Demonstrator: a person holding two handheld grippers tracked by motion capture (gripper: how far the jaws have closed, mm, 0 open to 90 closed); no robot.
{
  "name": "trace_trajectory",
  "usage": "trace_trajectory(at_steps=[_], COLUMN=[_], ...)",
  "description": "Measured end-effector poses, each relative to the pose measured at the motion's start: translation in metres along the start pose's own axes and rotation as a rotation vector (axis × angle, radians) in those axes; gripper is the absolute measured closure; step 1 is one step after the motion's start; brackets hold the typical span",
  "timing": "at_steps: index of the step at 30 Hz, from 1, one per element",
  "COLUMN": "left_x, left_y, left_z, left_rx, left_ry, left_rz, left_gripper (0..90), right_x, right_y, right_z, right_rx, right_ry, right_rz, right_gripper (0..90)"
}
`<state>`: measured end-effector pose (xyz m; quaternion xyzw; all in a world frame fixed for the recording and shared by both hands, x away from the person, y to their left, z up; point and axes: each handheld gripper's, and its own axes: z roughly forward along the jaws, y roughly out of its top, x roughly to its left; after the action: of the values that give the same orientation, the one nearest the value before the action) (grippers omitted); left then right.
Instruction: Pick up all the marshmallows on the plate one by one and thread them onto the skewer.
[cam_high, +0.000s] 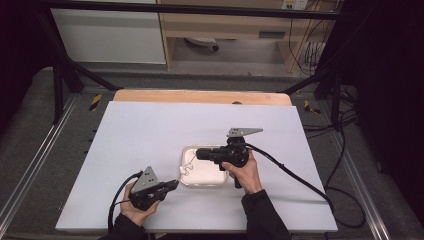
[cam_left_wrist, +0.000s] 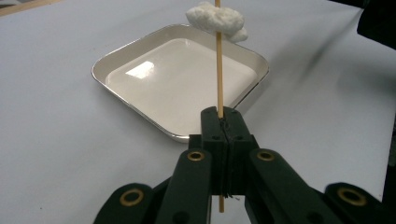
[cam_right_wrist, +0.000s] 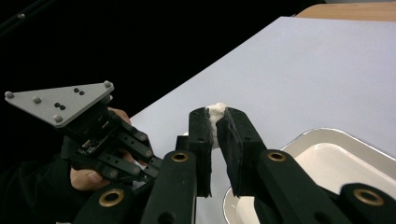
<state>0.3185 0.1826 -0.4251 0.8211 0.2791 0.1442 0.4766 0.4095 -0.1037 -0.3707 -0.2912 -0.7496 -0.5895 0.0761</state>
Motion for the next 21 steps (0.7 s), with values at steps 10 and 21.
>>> trace_trajectory(at_steps=[10,21], left_x=[-0.0007,-0.0048], left_y=[0.0002,0.0011], left_z=[0.0029,0.0010], left_rx=[0.021,0.049], left_ry=[0.009,0.036], left_rz=[0.035,0.026], left_gripper=[89.3,89.4], right_x=[0.0010,0.0045], right_y=[-0.0037,-0.0087], right_z=[0.0023,0.0054], right_rx=[0.031,0.025], right_ry=[0.025,0.039], right_rz=[0.007,0.008], right_gripper=[83.3,84.3])
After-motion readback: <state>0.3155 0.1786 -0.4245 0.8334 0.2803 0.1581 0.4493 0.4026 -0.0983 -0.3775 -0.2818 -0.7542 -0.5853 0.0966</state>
